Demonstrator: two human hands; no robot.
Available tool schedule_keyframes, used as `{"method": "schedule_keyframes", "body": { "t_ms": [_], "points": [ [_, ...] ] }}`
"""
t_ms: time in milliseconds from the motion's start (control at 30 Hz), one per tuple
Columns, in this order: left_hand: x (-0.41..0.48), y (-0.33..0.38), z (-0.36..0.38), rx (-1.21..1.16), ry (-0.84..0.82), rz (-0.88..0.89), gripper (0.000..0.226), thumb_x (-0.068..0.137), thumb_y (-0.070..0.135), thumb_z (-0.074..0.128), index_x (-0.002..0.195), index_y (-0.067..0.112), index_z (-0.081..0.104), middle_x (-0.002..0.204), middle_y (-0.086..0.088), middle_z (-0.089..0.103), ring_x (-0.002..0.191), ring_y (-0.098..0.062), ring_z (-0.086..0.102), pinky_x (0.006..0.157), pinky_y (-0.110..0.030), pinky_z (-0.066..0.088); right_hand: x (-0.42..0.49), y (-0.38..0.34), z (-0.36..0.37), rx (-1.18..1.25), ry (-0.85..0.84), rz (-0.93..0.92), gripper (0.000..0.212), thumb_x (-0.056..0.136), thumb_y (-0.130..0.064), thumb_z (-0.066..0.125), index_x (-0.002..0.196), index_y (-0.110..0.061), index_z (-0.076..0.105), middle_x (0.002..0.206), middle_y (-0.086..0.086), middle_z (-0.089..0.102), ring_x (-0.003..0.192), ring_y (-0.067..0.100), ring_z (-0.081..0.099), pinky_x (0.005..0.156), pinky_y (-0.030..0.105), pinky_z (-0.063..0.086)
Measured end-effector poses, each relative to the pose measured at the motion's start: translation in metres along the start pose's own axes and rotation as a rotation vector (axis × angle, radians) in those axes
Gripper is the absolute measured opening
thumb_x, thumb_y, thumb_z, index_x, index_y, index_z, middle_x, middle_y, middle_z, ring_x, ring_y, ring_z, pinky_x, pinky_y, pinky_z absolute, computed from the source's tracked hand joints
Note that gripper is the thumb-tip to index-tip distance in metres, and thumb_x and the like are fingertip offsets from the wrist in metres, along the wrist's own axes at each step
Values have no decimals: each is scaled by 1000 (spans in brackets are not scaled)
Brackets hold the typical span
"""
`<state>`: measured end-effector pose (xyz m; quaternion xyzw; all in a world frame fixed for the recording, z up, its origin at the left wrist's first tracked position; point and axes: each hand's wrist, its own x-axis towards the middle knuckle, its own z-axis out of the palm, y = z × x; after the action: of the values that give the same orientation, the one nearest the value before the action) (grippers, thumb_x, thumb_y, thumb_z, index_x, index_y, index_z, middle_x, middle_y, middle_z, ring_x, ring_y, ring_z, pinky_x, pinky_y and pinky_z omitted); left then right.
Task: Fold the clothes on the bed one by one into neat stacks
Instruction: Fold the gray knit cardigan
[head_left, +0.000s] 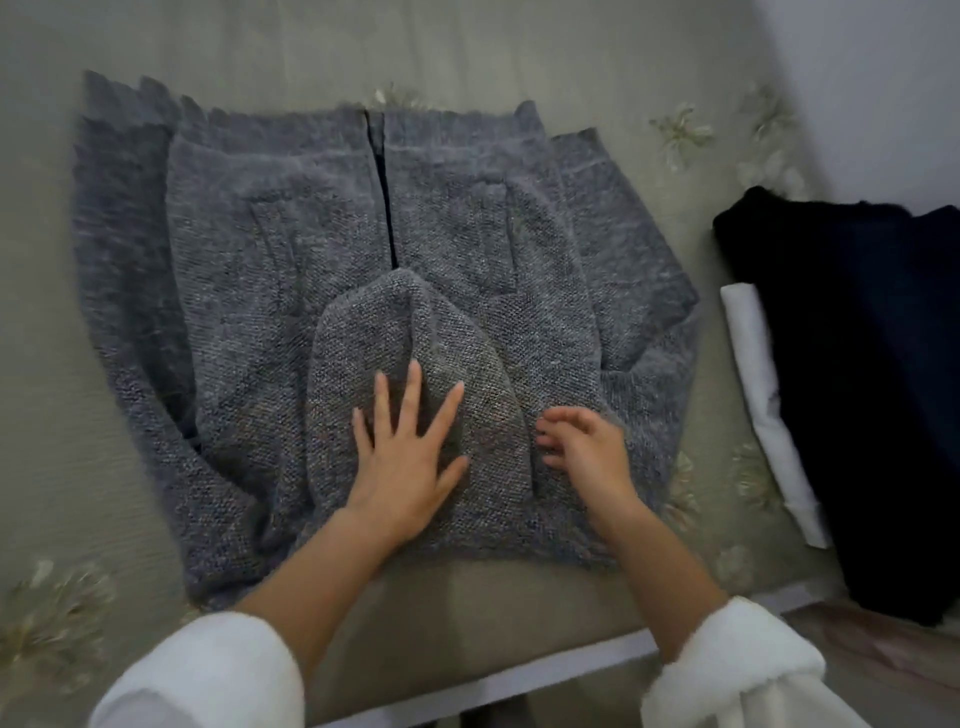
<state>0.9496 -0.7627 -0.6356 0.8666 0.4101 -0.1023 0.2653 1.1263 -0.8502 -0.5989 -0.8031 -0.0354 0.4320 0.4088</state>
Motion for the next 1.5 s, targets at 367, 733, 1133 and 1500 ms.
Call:
{"method": "schedule_keyframes", "body": {
  "t_ms": [367,733,1133,1500],
  "points": [
    [63,30,29,74,-262,-263,89,60,94,-3,120,48,-50,128,1,-63,113,-33,-60,85,-66,-30,118,-25,-132,-66,517,-17,9,89,-17,56,95,-11,60,84,8,58,66,15,49,57,22,39],
    [66,37,20,133,-321,-299,92,57,95,-7,124,48,-48,131,1,-61,117,-32,-58,76,-57,-43,100,-70,-70,-429,-252,-504,16,79,-32,63,73,-44,73,104,-8,64,105,-4,51,90,11,34],
    [65,35,29,134,-248,-301,91,58,96,-6,123,49,-47,132,4,-60,119,-29,-57,82,-58,-39,160,-95,-35,-121,-156,51,41,71,-27,81,101,-2,66,89,11,73,81,27,70,76,37,58],
    [62,61,31,9,-184,-402,92,75,84,14,135,41,-39,134,-5,-57,126,-35,-49,105,-65,-16,73,-122,-176,809,28,-166,8,78,-9,59,77,-8,67,79,10,66,75,25,66,76,34,55]
  ]
}}
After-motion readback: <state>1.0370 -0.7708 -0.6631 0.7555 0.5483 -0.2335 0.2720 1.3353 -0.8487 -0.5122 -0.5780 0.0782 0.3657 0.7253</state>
